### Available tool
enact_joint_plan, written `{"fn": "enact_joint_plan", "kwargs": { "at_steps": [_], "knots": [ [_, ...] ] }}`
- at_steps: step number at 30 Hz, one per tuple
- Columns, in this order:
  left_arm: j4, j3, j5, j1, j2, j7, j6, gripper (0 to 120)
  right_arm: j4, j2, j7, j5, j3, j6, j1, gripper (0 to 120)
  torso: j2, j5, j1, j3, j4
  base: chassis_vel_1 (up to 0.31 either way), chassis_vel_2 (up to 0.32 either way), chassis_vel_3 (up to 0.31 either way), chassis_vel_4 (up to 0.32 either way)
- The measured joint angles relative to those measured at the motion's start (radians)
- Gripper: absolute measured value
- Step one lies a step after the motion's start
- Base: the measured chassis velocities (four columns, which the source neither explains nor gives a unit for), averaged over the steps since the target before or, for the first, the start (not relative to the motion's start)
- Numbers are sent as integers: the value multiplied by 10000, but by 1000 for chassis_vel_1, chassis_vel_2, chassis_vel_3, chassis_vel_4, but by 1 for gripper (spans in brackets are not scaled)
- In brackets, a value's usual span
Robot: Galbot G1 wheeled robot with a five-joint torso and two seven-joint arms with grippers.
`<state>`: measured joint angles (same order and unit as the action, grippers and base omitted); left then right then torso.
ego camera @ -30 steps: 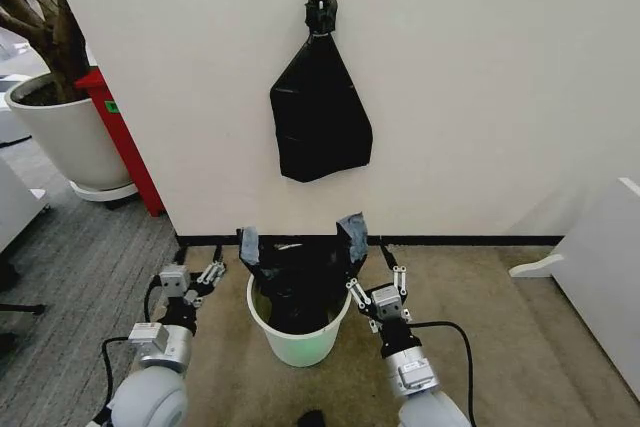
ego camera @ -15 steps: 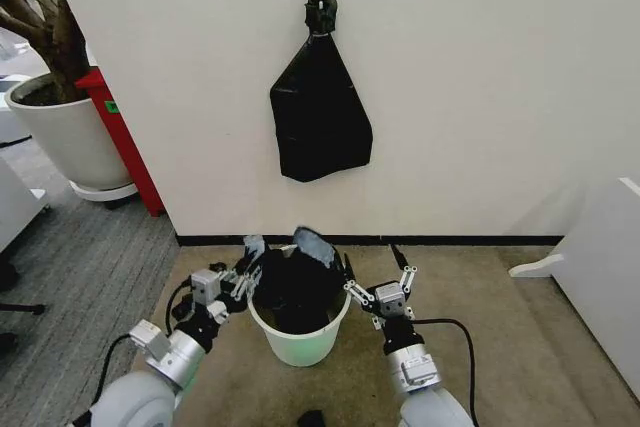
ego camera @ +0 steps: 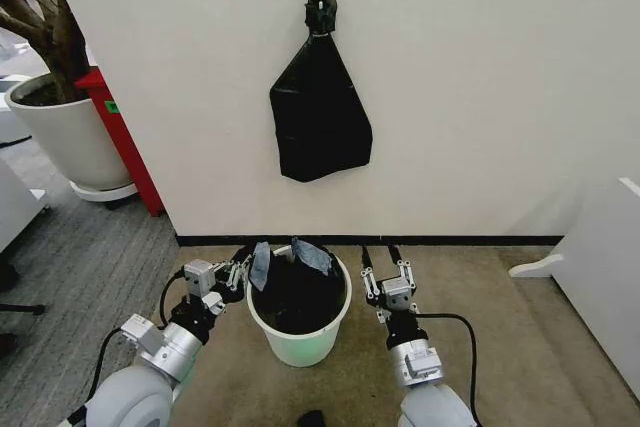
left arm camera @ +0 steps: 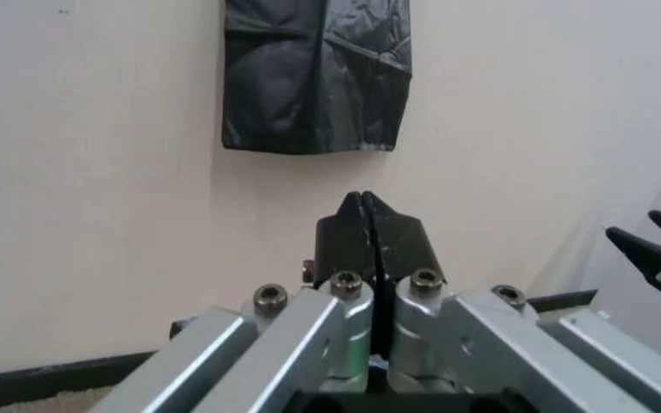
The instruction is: Place the garbage bag over the trash bin.
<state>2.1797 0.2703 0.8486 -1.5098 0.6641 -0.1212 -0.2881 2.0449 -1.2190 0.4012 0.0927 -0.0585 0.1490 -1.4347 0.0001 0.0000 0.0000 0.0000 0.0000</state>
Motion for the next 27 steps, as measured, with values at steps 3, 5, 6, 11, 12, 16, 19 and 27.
{"fn": "enact_joint_plan", "kwargs": {
  "at_steps": [3,5,6,11,12,16,19,27],
  "knots": [
    [-4,0,-6,1,3,-6,0,0,-48,-24,12,-65,72,0,77,68,0,0,0,0,0,0,0,0,0],
    [-8,0,-11,3,5,-10,0,0,-103,-46,12,-87,140,1,181,82,0,0,0,0,0,0,0,0,0],
    [-8,0,-11,3,5,-10,0,0,-103,-46,12,-87,140,1,181,82,0,0,0,0,0,0,0,0,0],
    [-13,1,-17,6,8,-15,1,0,-136,-54,21,-152,210,-75,322,98,-1,0,0,0,0,0,0,0,0],
    [-15,1,-18,6,9,-17,1,0,-134,-54,64,-204,232,-155,350,100,-1,0,0,0,0,0,0,0,0],
    [-17,0,-21,8,11,-19,3,0,-131,-57,135,-243,245,-221,390,100,-1,0,0,0,0,0,0,0,0],
    [-20,1,-25,8,13,-22,4,0,-130,-57,152,-246,243,-221,395,100,-1,0,0,0,0,0,0,0,0],
    [-45,-2,-141,64,46,-169,5,0,-130,-55,192,-248,211,-214,372,100,-2,0,0,0,0,0,0,0,0]
  ]
}}
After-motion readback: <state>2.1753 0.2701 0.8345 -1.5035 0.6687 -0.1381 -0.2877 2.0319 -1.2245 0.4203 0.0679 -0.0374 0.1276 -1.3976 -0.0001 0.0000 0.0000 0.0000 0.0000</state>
